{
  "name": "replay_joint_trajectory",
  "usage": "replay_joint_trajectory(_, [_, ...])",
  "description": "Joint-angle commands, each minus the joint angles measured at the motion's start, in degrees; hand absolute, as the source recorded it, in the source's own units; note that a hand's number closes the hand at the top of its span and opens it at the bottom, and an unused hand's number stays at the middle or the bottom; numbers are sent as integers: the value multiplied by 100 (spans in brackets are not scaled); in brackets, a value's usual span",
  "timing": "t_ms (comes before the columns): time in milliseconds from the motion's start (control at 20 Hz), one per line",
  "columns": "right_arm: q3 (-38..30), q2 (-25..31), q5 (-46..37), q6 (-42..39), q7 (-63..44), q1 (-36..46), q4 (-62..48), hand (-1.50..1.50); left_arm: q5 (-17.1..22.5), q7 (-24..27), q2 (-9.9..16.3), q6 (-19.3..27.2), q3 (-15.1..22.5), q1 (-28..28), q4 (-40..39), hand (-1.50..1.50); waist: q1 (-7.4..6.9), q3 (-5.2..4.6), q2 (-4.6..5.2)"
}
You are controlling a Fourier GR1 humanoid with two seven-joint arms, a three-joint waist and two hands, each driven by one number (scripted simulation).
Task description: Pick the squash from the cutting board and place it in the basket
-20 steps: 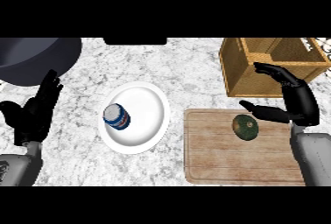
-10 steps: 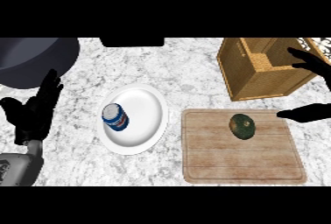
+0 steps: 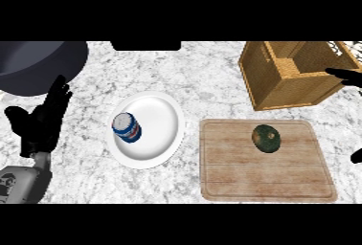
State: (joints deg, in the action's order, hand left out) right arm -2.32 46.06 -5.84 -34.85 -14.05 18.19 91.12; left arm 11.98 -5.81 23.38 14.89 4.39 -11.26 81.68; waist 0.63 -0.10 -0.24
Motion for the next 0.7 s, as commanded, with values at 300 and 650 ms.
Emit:
replay_joint_trajectory(300, [-338,-904,-284,244,118,-731,437,-150,-292,-136,-279,-109,-171,96,198,0,-54,11,17])
replay_joint_trajectory(650, [-117,-1557,-928,520,634,-962,261,-150,-294,-16,-292,-559,-445,327,289,0,-73,11,19])
